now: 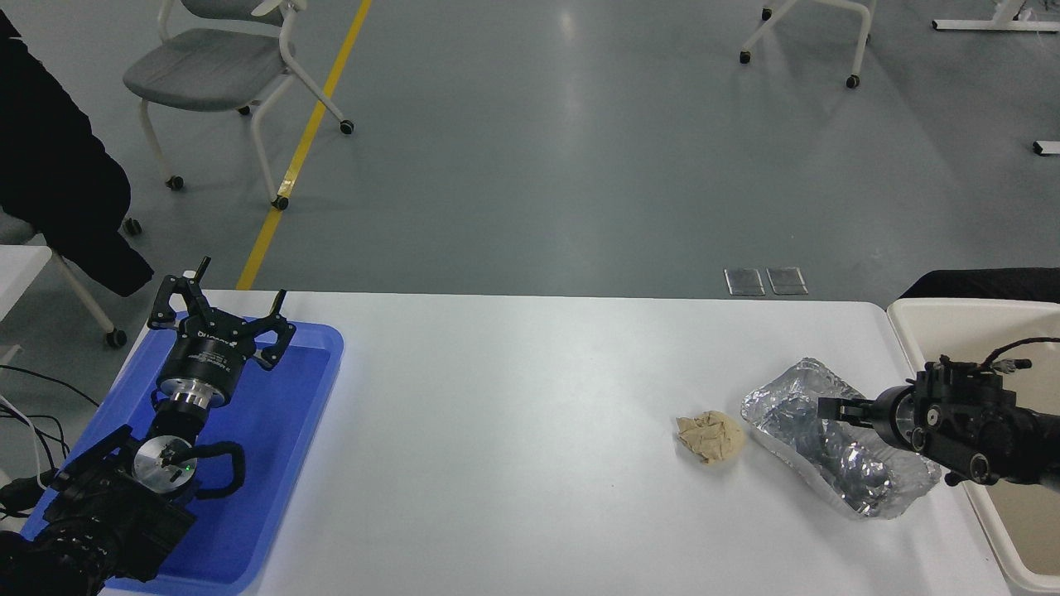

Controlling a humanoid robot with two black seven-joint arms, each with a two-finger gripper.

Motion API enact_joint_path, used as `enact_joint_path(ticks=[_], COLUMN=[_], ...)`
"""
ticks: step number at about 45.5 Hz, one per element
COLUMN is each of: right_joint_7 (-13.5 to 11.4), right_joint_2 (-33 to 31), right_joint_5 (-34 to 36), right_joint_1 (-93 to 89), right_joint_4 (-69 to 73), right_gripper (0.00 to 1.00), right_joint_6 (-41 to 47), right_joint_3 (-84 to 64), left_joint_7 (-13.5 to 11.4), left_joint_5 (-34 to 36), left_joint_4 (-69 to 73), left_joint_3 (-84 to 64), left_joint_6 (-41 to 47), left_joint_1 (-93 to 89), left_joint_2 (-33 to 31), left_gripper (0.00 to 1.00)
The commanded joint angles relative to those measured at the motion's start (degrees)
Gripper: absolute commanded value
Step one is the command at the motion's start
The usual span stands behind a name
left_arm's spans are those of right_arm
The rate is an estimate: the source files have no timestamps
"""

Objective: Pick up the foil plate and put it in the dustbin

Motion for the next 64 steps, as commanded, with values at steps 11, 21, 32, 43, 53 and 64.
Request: enact_joint_path(ticks=[11, 21, 32, 43, 53, 64], right_joint_7=[0.88, 1.50, 1.50, 0.45, -2.28, -1.58], right_joint_2=[-0.13, -1.09, -4.35, -13.48, -22.45, -20.70], right_joint_5=[0.01, 0.27, 0.45, 0.18, 0.27, 2.81], right_joint_1=[0.05, 1.81, 4.97, 14.89, 31.50, 58.74], right_joint_4=[-0.20, 0.85, 4.80, 17.71, 28.44, 35.56], right_gripper=[0.00, 0.00, 0.00, 0.00, 0.00, 0.00], right_joint_6=[0.24, 1.20, 2.08, 9.37, 23.78, 31.35], right_joint_3=[0.47, -0.59, -3.40, -3.75, -8.05, -31.95], left_joint_7=[0.00, 0.09, 0.09, 0.09, 0.18, 0.18], left_joint_5=[-0.01, -0.01, 0.08, 0.08, 0.08, 0.08], left_joint_4=[0.00, 0.00, 0.00, 0.00, -0.17, 0.00], left_joint_3=[0.00, 0.00, 0.00, 0.00, 0.00, 0.00], left_joint_6=[0.00, 0.00, 0.00, 0.00, 0.00, 0.00], left_joint_1=[0.00, 0.00, 0.00, -0.09, -0.09, -0.17], left_joint_2=[0.02, 0.02, -0.07, -0.07, -0.07, -0.07], left_gripper=[1.00, 1.00, 1.00, 1.00, 1.00, 1.00])
